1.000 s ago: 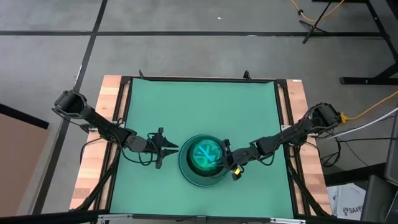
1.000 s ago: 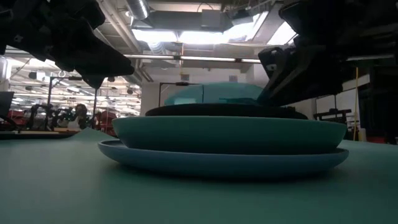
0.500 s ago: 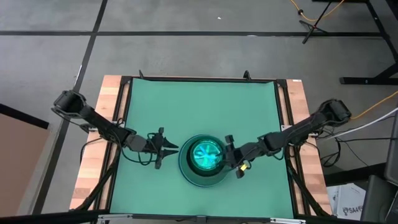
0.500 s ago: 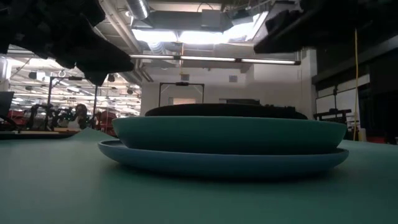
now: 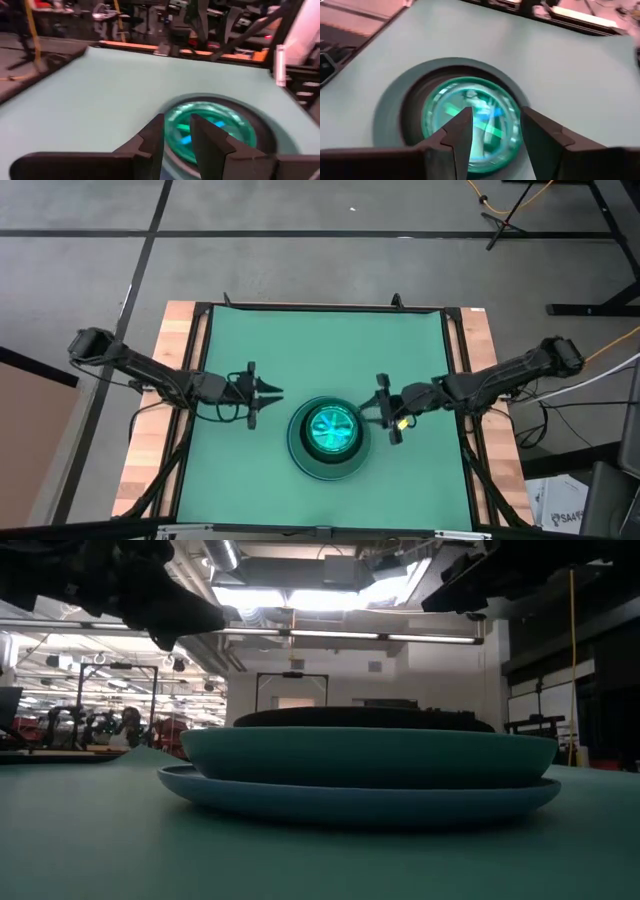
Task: Stack plastic plates
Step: Return to Home Position
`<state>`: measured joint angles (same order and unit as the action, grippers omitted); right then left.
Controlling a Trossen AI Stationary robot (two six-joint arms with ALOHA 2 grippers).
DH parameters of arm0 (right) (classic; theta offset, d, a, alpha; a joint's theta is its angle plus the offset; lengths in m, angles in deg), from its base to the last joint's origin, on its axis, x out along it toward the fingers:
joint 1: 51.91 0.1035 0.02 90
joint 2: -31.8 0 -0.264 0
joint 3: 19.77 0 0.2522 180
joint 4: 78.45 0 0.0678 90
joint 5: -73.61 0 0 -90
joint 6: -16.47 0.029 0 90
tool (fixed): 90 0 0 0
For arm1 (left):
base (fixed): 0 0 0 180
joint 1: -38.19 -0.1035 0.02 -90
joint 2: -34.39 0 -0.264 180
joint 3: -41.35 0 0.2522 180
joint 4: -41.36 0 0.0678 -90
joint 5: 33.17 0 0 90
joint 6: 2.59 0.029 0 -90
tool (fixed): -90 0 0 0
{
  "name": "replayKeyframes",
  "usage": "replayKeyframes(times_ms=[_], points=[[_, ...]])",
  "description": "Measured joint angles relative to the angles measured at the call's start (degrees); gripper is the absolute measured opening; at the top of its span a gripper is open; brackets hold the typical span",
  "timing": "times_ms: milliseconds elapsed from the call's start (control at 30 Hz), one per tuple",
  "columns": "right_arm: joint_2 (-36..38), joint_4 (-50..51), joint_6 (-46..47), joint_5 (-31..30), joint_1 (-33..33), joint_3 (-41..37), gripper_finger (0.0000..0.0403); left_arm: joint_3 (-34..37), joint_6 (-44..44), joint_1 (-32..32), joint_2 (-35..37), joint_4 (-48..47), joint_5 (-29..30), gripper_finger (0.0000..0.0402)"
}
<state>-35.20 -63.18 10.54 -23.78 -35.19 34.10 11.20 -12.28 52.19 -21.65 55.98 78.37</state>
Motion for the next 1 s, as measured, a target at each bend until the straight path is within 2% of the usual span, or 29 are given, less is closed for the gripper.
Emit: replayKeyframes(times_ms=[200,333,533,767,1000], points=[[7.11,0.58,0.13,1.46,-5.21,-4.26,0.0159,0.10,4.52,-4.23,9.85,-9.16,-0.02,0.0086],[12.13,-0.33,0.14,2.04,-9.28,-8.57,0.0159,2.62,7.14,-5.81,15.76,-9.78,-0.94,0.0086],[20.09,-3.78,1.32,4.22,-15.39,-14.23,0.0159,8.65,6.40,-7.77,24.47,-10.27,-1.51,0.0086],[27.28,-7.03,2.97,5.98,-21.35,-20.46,0.0159,12.14,5.36,-8.04,31.00,-10.02,-1.73,0.0086],[34.14,-7.82,5.56,8.07,-24.82,-25.50,0.0159,12.37,5.33,-8.04,33.38,-12.78,-1.60,0.0086]])
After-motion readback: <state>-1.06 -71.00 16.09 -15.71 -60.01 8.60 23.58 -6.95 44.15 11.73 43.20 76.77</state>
